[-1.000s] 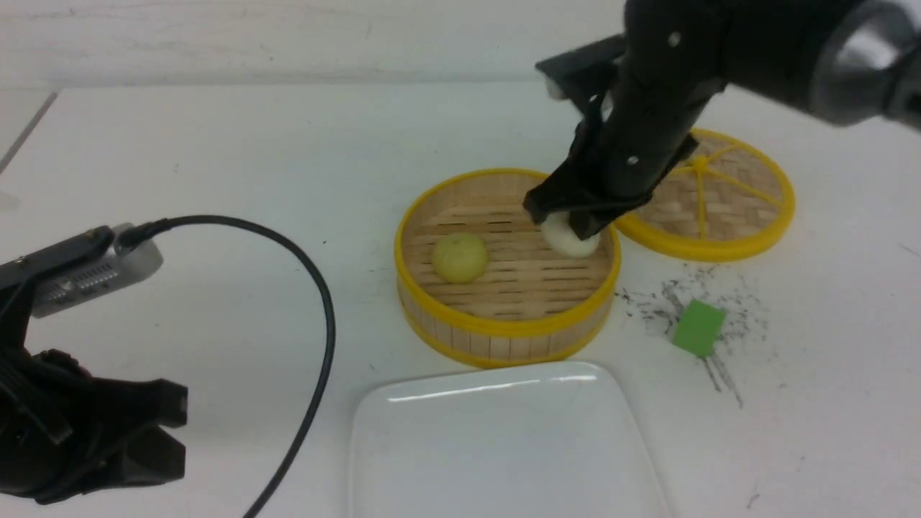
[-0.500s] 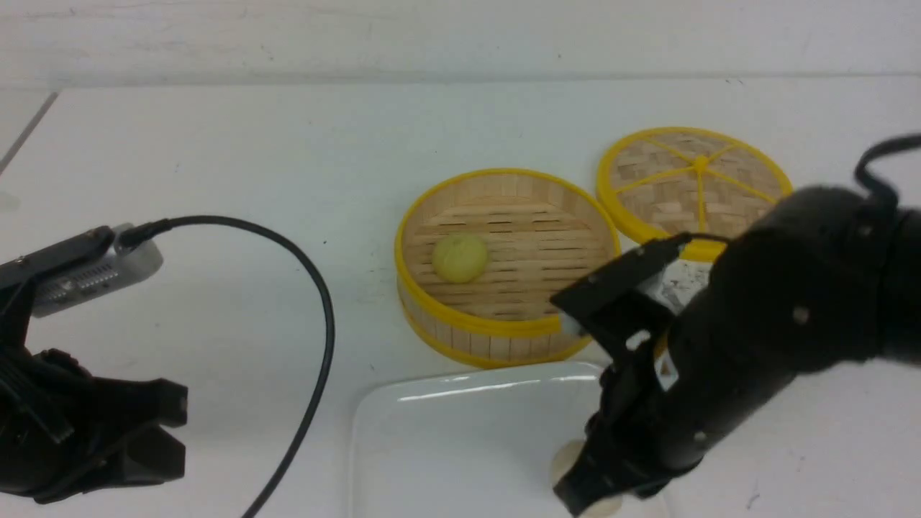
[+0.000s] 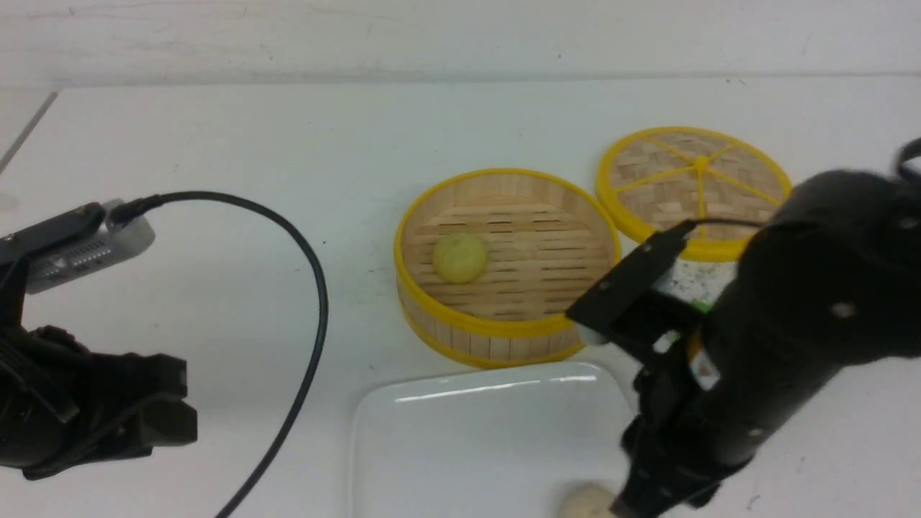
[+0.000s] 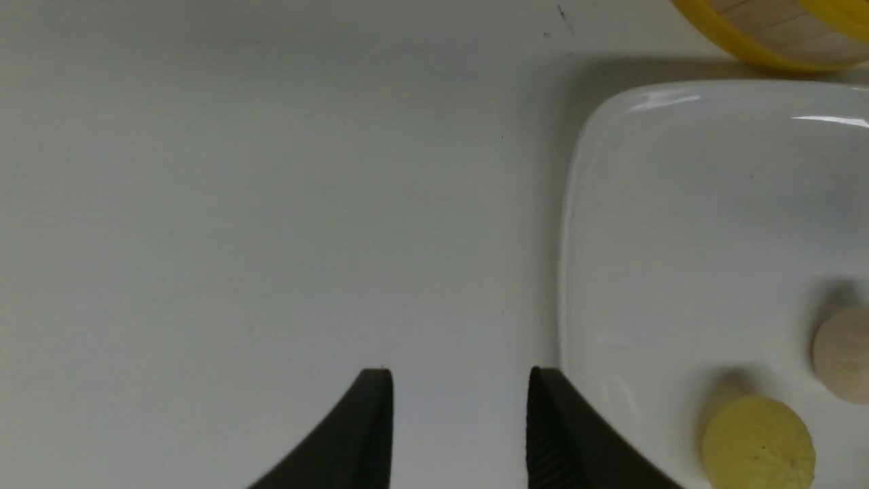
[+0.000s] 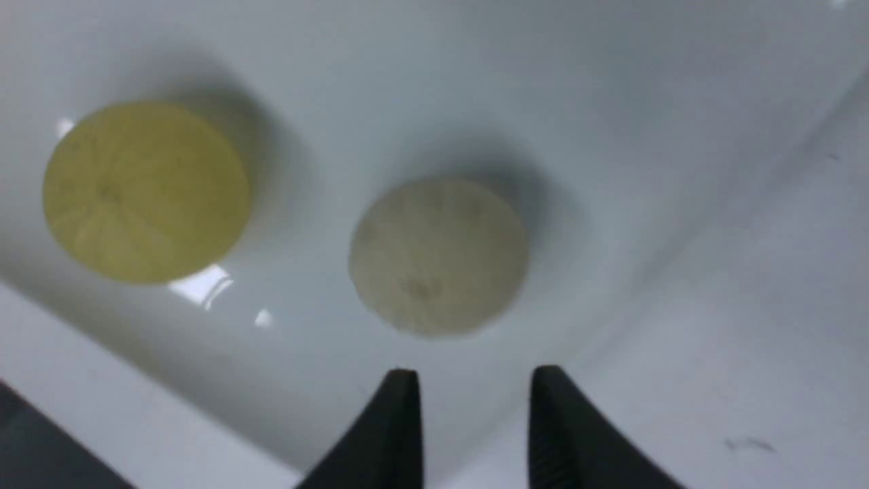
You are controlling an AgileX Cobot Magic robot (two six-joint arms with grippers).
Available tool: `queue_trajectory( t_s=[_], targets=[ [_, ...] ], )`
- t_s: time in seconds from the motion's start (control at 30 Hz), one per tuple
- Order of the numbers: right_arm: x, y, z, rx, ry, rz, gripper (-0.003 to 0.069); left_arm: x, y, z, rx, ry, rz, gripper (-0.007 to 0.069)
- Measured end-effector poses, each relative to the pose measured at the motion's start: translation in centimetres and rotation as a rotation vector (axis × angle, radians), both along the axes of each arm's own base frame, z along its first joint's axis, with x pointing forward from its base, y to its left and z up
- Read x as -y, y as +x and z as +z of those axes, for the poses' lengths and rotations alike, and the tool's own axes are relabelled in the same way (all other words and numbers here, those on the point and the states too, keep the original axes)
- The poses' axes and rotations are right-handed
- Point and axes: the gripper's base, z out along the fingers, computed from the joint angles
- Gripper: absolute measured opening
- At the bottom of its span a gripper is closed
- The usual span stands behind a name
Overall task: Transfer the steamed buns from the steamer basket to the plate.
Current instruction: Use the left arm to grab the steamed stuffed bun that is closest to it
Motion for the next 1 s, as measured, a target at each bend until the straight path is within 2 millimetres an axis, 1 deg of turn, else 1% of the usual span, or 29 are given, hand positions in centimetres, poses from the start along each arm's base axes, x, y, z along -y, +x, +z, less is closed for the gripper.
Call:
queue_trajectory(
  t_s=[0.03, 0.07, 0.1, 0.13, 0.17, 0.2, 0.27, 0.3, 0.33, 0.37, 0.4, 0.43, 0.47, 0.53, 0.6, 0.63, 0.67, 0.7, 0.73, 0.77, 0.8, 0.83, 0.9, 1.0],
  targets=[
    [1.7, -1.1, 2.1, 0.043, -0.022, -0.002, 0.0068, 0.0, 0.0, 0.0, 0.001, 0.000, 0.000, 0.0311],
    [2.0, -1.4, 2.6, 0.058, -0.014, -0.005, 0.0047, 0.0, 0.0, 0.0, 0.002, 0.000, 0.000, 0.0311],
    [3.7, -2.5, 4.3, 0.109, -0.009, -0.027, -0.0001, 0.1, 0.1, 0.2, 0.003, -0.013, 0.002, 0.0307],
    [5.0, -3.4, 5.3, 0.145, -0.002, -0.050, -0.0012, 0.2, 0.2, 0.4, 0.006, -0.028, 0.004, 0.0291],
    [5.4, -3.8, 5.7, 0.159, 0.008, -0.054, -0.0014, 0.2, 0.2, 0.4, 0.005, -0.031, 0.004, 0.0288],
    [7.2, -5.2, 6.7, 0.217, 0.039, -0.082, -0.0016, 0.3, 0.5, 0.8, 0.010, -0.048, 0.006, 0.0247],
    [9.9, -7.6, 7.9, 0.300, 0.118, -0.119, -0.0016, 0.5, 1.1, 1.1, 0.003, -0.065, 0.008, 0.0174],
    [9.9, -7.6, 7.7, 0.298, 0.115, -0.120, -0.0016, 0.5, 1.2, 1.1, -0.001, -0.066, 0.009, 0.0166],
    [11.7, -9.3, 7.9, 0.363, 0.190, -0.132, -0.0016, 0.5, 1.8, 0.9, -0.030, -0.079, 0.011, 0.0107],
    [12.7, -10.3, 7.6, 0.404, 0.238, -0.133, -0.0016, 0.6, 2.3, 0.6, -0.057, -0.088, 0.012, 0.0066],
    [13.7, -11.3, 7.2, 0.448, 0.286, -0.134, -0.0016, 0.8, 2.8, 0.1, -0.086, -0.093, 0.008, 0.0036],
    [14.0, -11.6, 7.0, 0.471, 0.307, -0.134, -0.0016, 0.9, 3.0, -0.1, -0.097, -0.093, 0.001, 0.0027],
    [15.3, -12.7, 5.6, 0.521, 0.342, -0.132, -0.0016, 1.5, 3.8, -0.8, -0.135, -0.091, -0.022, 0.0007],
    [16.9, -14.3, 3.9, 0.609, 0.422, -0.132, -0.0016, 3.0, 5.2, -1.1, -0.170, -0.091, -0.072, 0.0002],
    [18.1, -15.4, 2.2, 0.665, 0.492, -0.146, -0.0016, 5.3, 6.5, -0.5, -0.164, -0.088, -0.134, 0.0002],
    [18.1, -15.4, 1.8, 0.669, 0.496, -0.146, -0.0016, 5.5, 6.7, -0.4, -0.162, -0.088, -0.139, 0.0002],
    [18.8, -16.1, 1.0, 0.710, 0.560, -0.161, -0.0016, 7.7, 7.8, 0.4, -0.132, -0.080, -0.181, 0.0002],
    [18.8, -16.2, 0.9, 0.714, 0.569, -0.164, -0.0016, 7.7, 8.1, 0.6, -0.127, -0.081, -0.176, 0.0002],
    [19.4, -16.7, 0.8, 0.762, 0.632, -0.171, -0.0015, 9.7, 9.3, 1.4, -0.091, -0.070, -0.190, 0.0012],
    [19.6, -16.9, 0.9, 0.793, 0.662, -0.170, -0.0015, 10.8, 9.8, 1.7, -0.075, -0.059, -0.199, 0.0022],
    [19.6, -16.9, 1.0, 0.799, 0.667, -0.170, -0.0015, 11.2, 10.0, 1.8, -0.068, -0.052, -0.200, 0.0028],
    [19.8, -17.0, 1.0, 0.817, 0.676, -0.172, -0.0015, 12.6, 11.0, 2.0, -0.042, -0.017, -0.197, 0.0062],
    [19.9, -17.0, 1.0, 0.828, 0.674, -0.175, -0.0014, 14.8, 12.1, 2.1, -0.014, 0.039, -0.213, 0.0121],
    [19.7, -16.8, 1.0, 0.822, 0.663, -0.176, -0.0011, 17.0, 13.9, 1.9, 0.031, 0.115, -0.215, 0.0229]
  ],
)
